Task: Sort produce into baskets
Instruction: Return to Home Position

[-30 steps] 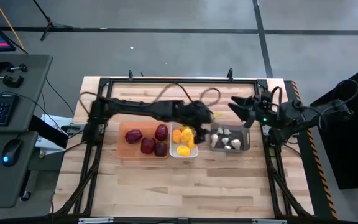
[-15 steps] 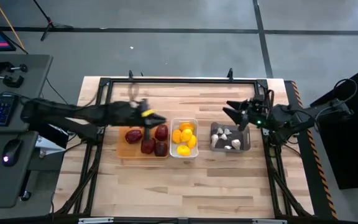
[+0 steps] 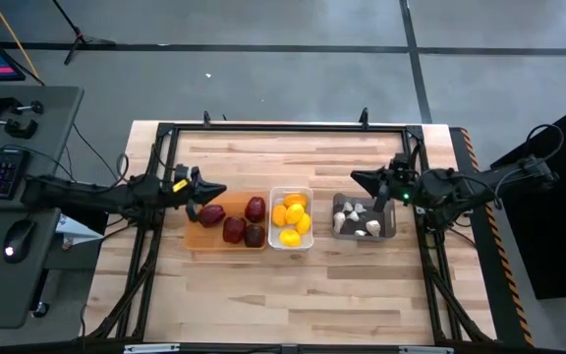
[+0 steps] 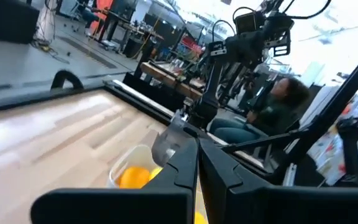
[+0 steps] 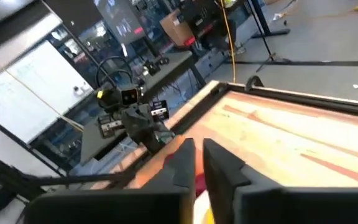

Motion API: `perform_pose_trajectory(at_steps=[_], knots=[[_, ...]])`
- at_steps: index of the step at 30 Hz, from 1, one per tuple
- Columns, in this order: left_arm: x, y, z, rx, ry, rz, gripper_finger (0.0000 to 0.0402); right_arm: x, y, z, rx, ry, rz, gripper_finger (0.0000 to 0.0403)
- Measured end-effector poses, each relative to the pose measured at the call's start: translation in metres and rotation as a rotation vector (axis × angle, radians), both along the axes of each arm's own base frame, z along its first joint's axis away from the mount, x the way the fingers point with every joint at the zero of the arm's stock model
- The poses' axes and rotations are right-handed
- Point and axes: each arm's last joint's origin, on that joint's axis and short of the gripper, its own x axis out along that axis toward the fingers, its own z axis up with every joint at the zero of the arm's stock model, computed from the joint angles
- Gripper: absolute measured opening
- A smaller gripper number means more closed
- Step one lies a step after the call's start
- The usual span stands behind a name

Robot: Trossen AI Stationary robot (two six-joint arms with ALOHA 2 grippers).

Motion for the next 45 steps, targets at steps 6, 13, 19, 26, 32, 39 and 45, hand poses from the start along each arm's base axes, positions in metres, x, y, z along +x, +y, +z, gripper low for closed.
perform_pose_trajectory(at_steps=[6, 13, 19, 26, 32, 39, 45], knots=[[-0.013, -0.002, -0.021, -0.055, -0.032, -0.025, 0.0000, -0.003, 0.000, -0.010, 0.044, 0.088, 0.021, 0.0024], [-0.018, -0.003, -0.037, -0.062, -0.014, -0.030, 0.0000, -0.009, 0.001, -0.029, 0.120, 0.262, 0.073, 0.0008], [-0.018, -0.003, -0.038, -0.098, -0.012, -0.038, 0.0000, -0.014, 0.004, -0.035, 0.102, 0.358, 0.175, 0.0002], [-0.018, -0.003, -0.039, -0.110, -0.012, -0.040, 0.0000, -0.027, 0.007, -0.052, 0.032, 0.293, 0.316, 0.0000], [-0.018, -0.003, -0.039, -0.109, -0.004, -0.039, 0.0000, -0.046, 0.002, -0.091, -0.015, 0.086, 0.350, 0.0000], [-0.018, -0.003, -0.039, -0.109, -0.004, -0.039, 0.0000, -0.062, -0.011, -0.121, -0.059, -0.164, 0.381, 0.0000], [-0.018, -0.003, -0.039, -0.109, -0.004, -0.039, 0.0000, -0.067, -0.021, -0.136, -0.113, -0.221, 0.383, 0.0000]])
